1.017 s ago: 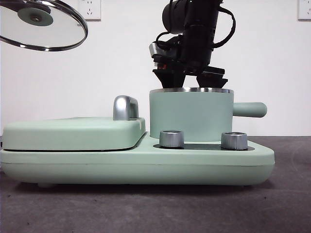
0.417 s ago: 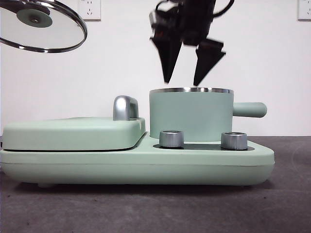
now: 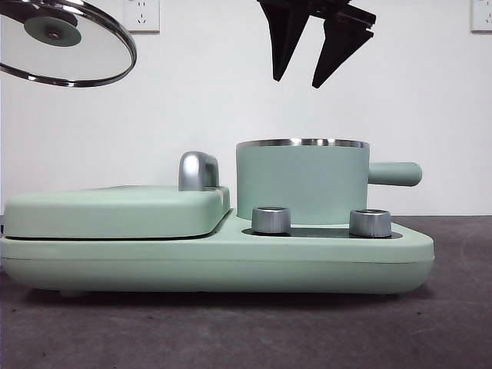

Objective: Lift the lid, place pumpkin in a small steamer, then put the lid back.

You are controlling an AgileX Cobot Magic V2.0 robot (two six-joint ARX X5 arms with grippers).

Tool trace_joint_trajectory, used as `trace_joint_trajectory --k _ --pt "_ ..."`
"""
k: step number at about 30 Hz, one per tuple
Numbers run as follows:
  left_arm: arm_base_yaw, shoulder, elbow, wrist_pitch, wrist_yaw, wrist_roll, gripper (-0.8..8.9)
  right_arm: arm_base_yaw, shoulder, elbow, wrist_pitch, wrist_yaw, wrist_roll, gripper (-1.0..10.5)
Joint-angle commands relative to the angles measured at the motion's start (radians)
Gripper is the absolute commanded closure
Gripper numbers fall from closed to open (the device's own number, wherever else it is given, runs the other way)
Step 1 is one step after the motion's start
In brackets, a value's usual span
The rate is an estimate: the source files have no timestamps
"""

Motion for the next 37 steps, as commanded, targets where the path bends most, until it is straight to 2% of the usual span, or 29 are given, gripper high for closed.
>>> trace_joint_trajectory --k 1,10,19,22,30,33,37 --pt "-0.002 0.003 0.018 0.029 -0.001 0.003 7.98 0.014 -0.076 -0.1 0.086 -0.021 0.034 6.1" --pt "-0.003 0.006 0.018 0.028 0.036 0.0 7.98 0.017 -0.382 -0.499 0.32 -0.001 0.084 6.1" --pt "-0.033 0.022 0.018 0.06 0.077 -0.003 7.98 0.016 -0.714 -0.838 0.428 -0.003 0.09 6.1" --pt "-0.057 0.033 0.018 0.09 0.079 -0.001 7.98 0.016 -0.831 -0.926 0.446 0.0 0.117 6.1" --pt "-0.158 0.103 0.018 0.226 0.079 -0.004 7.98 0.016 -1.069 -1.053 0.387 0.012 0.161 6.1" --pt "-0.203 0.15 0.018 0.288 0.078 -0.004 7.98 0.016 -1.114 -1.061 0.332 0.034 0.191 6.1" --pt "-0.256 0.223 0.018 0.386 0.077 0.001 7.98 0.016 -1.154 -1.061 0.316 0.063 0.193 6.1"
